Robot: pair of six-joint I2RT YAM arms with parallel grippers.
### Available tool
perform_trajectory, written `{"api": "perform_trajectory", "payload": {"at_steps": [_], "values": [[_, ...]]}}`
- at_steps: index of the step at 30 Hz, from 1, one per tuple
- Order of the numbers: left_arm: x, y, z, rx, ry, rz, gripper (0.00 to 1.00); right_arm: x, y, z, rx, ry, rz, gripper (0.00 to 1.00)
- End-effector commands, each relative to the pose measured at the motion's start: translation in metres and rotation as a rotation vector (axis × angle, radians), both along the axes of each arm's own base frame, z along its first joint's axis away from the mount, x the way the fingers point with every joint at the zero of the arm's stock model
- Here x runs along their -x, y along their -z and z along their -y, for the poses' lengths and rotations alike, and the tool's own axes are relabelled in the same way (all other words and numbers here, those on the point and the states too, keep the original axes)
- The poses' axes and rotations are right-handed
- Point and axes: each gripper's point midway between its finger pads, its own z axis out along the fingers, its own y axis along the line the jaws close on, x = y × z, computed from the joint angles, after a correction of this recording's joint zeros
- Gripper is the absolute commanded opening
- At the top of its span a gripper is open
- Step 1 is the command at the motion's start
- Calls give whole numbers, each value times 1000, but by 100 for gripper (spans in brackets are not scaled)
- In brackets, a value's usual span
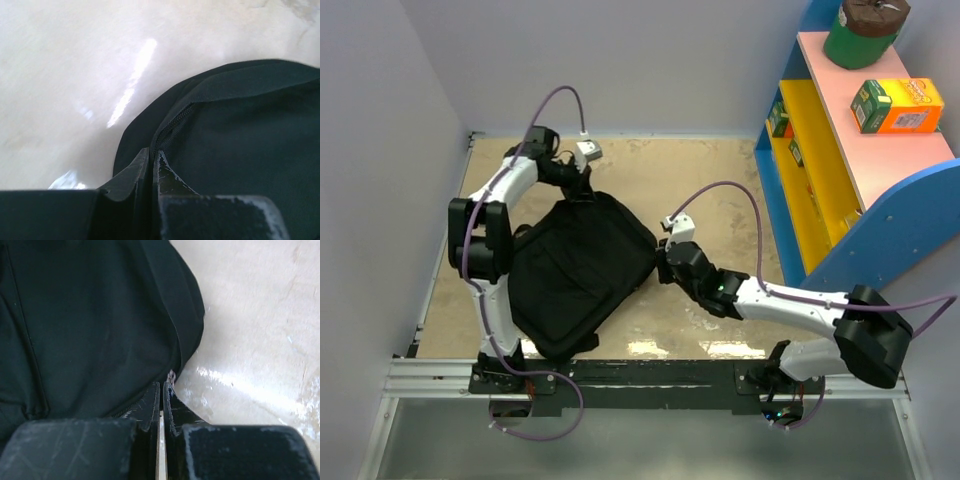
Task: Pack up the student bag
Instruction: Zip the student bag at the center of the board, then reset both arms
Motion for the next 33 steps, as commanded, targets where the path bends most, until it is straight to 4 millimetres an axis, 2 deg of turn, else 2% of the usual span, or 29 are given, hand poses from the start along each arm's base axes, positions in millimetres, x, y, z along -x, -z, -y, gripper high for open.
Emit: {"api": "perform_trajectory", "payload": {"at_steps": [1, 3, 4, 6, 7, 8, 9, 10, 11, 12, 14, 15, 16, 20, 21, 23, 24, 26, 27, 28, 29, 30, 31, 32, 33], "values": [[41, -36, 89, 72, 178, 36, 0, 12, -11, 12, -43, 28, -12, 0], [57, -44, 118, 107, 239, 17, 1, 24, -16, 18, -65, 18, -26, 0], [68, -51, 143, 117, 297, 25, 1, 27, -17, 20, -89, 27, -41, 2], [85, -56, 166, 129, 361, 3, 5, 37, -21, 30, -106, 39, -56, 11], [96, -67, 186, 141, 412, 21, 6, 38, -24, 33, -121, 54, -61, 16], [103, -72, 196, 146, 439, 24, 7, 41, -26, 40, -119, 70, -67, 20], [109, -76, 202, 144, 456, 19, 11, 40, -41, 46, -155, 95, -35, 27], [116, -86, 215, 156, 488, 37, 15, 41, -50, 48, -197, 107, -28, 50], [118, -88, 220, 157, 492, 31, 24, 42, -58, 50, -226, 110, -17, 61], [122, -88, 226, 158, 497, 19, 52, 43, -72, 55, -273, 121, 11, 70], [120, -96, 229, 161, 486, 20, 80, 40, -87, 63, -313, 154, 52, 91], [117, -96, 228, 145, 469, 22, 100, 40, -97, 66, -337, 160, 71, 96], [114, -102, 226, 136, 458, 39, 100, 39, -101, 70, -339, 178, 85, 98], [91, -123, 200, 96, 307, 81, 100, 37, -113, 72, -317, 165, 113, 99], [69, -137, 181, 84, 209, 130, 100, 36, -118, 71, -309, 159, 125, 99], [54, -146, 158, 89, 91, 97, 100, 30, -114, 67, -249, 155, 131, 99], [41, -153, 132, 90, 19, 94, 100, 27, -120, 64, -231, 149, 145, 99], [34, -153, 103, 78, -51, 59, 100, 17, -114, 57, -171, 167, 142, 99], [27, -150, 77, 61, -110, 50, 100, 12, -128, 52, -176, 172, 156, 99], [28, -146, 64, 47, -133, 39, 100, 8, -129, 50, -147, 173, 162, 99], [28, -142, 54, 33, -152, 40, 100, 1, -119, 42, -93, 174, 146, 99], [36, -132, 35, 16, -192, 23, 100, -4, -133, 39, -98, 187, 163, 99], [39, -128, 29, 15, -210, 26, 100, -8, -132, 35, -72, 190, 160, 99], [38, -129, 24, 20, -223, 57, 100, -12, -122, 31, -23, 192, 142, 99], [50, -122, 15, 7, -242, 57, 100, -15, -131, 27, -30, 195, 147, 99]]}}
